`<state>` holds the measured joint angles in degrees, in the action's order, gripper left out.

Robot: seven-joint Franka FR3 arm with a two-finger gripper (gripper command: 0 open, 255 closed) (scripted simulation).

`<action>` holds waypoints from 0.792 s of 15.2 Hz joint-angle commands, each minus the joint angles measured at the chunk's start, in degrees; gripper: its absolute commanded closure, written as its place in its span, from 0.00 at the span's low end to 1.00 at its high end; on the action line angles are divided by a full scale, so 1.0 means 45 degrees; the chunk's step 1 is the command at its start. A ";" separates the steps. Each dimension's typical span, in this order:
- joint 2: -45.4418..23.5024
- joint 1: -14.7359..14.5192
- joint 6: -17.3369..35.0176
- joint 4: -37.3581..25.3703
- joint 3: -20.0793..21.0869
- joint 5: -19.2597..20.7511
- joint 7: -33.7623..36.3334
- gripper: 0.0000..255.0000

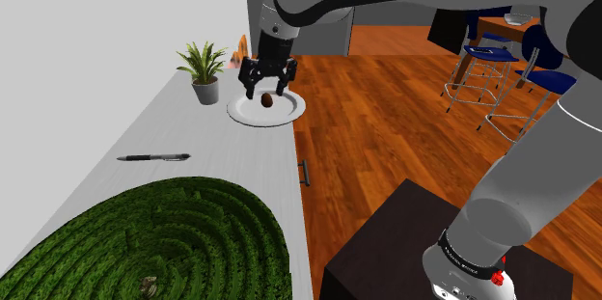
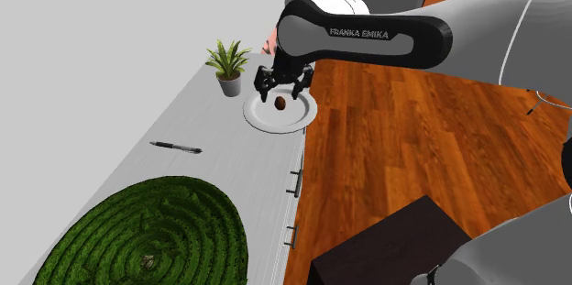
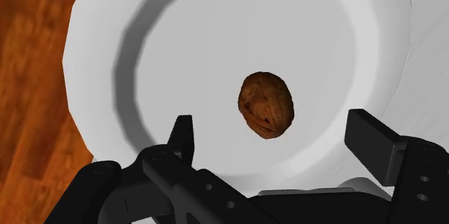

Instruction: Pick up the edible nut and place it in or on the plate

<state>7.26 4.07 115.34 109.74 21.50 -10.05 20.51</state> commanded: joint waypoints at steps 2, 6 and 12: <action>0.0121 0.0027 -0.0408 -0.0288 -0.0053 -0.0028 -0.0021 0.00; 0.0368 0.0101 -0.1562 -0.1190 -0.0198 -0.0073 -0.0055 0.00; 0.0368 0.0101 -0.1562 -0.1190 -0.0197 -0.0073 -0.0055 0.00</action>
<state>8.90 4.53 108.34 104.38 20.61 -10.37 20.26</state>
